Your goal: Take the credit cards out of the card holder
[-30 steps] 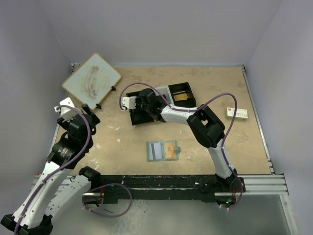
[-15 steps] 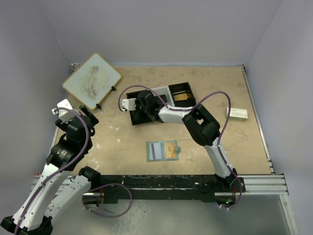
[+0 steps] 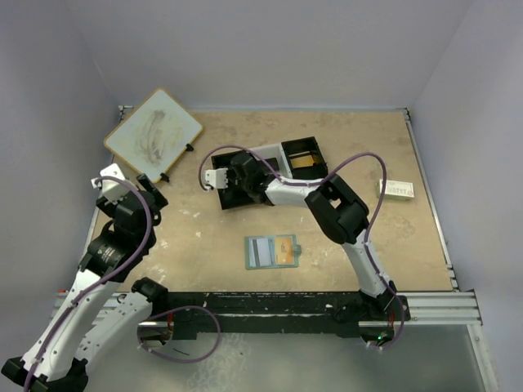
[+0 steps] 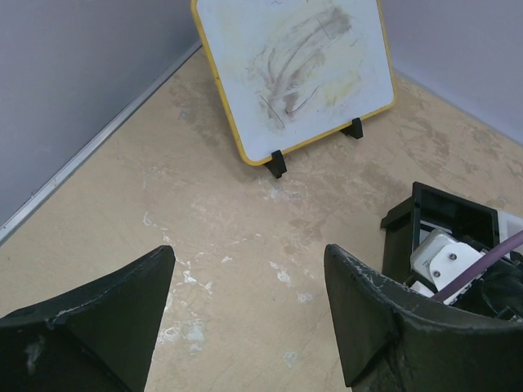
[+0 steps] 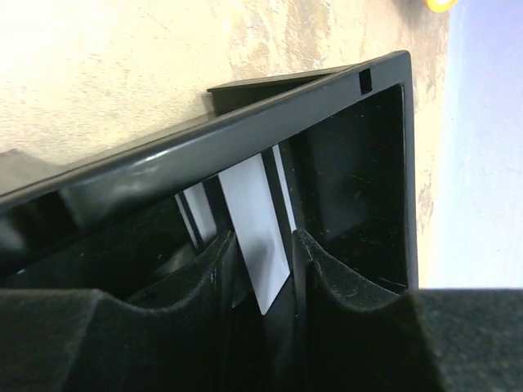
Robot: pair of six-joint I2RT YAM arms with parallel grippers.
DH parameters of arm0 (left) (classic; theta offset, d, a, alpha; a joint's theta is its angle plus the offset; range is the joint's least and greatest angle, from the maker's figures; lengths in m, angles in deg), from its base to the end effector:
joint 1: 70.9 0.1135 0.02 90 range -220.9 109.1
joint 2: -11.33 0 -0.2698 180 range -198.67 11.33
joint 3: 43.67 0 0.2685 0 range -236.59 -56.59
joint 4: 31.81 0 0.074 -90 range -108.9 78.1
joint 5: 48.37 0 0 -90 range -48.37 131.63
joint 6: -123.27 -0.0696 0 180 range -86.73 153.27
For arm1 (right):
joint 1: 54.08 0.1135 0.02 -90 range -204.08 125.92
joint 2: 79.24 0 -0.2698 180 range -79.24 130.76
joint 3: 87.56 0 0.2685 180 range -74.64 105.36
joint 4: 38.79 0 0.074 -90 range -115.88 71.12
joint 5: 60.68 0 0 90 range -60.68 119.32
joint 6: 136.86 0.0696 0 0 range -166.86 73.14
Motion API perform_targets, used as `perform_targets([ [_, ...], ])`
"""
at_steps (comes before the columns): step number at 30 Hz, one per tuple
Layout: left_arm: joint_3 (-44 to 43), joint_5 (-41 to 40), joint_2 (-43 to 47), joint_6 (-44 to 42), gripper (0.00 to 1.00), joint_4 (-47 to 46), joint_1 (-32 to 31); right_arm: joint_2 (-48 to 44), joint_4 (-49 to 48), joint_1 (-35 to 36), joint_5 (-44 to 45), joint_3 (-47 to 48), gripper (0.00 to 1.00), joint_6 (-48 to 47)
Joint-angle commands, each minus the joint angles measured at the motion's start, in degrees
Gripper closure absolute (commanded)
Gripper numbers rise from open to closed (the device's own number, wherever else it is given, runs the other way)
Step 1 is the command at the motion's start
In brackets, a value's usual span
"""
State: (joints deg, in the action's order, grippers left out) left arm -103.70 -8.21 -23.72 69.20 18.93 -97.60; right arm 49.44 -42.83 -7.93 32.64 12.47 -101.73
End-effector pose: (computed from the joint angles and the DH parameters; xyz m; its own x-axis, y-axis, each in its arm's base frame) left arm 0.1575 -0.0197 0.3302 -0.1236 -0.3614 -0.9242 -0.4911 0.8315 -0.2595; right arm 0.3872 0.3972 0.1356 0.3930 -0.7695 -0.5034 -0.6292 0.1742 -0.7574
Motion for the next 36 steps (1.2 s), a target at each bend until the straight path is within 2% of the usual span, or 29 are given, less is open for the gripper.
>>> perform_targets([
  [1, -0.11, 0.19, -0.61, -0.61, 0.28, -1.74, 0.14, -6.66, 0.8, -0.11, -3.41, -0.92, 0.61, 1.77],
  [8, -0.08, 0.62, -1.06, -0.68, 0.28, -1.8, 0.09, -12.11, -0.29, -0.15, -5.75, -3.23, 0.57, 6.56],
  [12, 0.13, 1.31, -1.46, -0.76, 0.28, -1.86, 0.14, -18.3, -7.98, -0.18, -3.21, -9.1, 0.56, 14.36],
  [15, 0.17, 2.88, -2.17, -1.17, 0.28, -2.14, 0.05, -27.01, -15.0, -0.18, 2.93, -17.23, 0.55, 28.37],
  [18, 0.53, 6.0, -3.61, -2.33, 0.28, -3.21, 0.06, -35.95, -17.79, -0.18, 7.25, -27.26, 0.56, 44.43],
  [20, 0.52, 8.71, -4.77, -3.23, 0.28, -3.84, 0.07, -41.2, -15.65, -0.25, 12.22, -34.27, 0.54, 58.18],
  [22, 0.8, 12.25, -6.07, -4.52, 0.28, -4.84, 0.07, -45.22, -8.38, -0.34, 14.56, -37.72, 0.54, 70.89],
  [25, 1.2, 18.16, -7.94, -6.11, 0.29, -6.66, 0.04, -49.12, 5.3, -0.36, 11.19, -40.92, 0.55, 83.2],
  [27, 1.76, 23.24, -8.86, -7.05, 0.29, -8.35, 0.05, -51.59, 7.99, -0.35, 6.18, -44.43, 0.54, 89.44],
  [29, 2.55, 29.84, -10.19, -7.72, 0.29, -10.92, 0.05, -54.68, 5.28, -0.22, 2.13, -49.99, 0.53, 94.36],
  [33, 3.67, 43.37, -14.18, -5.93, 0.29, -15.12, -0.24, -61.55, -7.43, 0.36, -10.6, -63.53, 0.52, 105.25],
  [36, 6.54, 49.98, -17.1, -2.24, 0.29, -22.22, -3.57, -64.12, -6.71, 2.4, -11.96, -67.11, 0.51, 108.02],
])
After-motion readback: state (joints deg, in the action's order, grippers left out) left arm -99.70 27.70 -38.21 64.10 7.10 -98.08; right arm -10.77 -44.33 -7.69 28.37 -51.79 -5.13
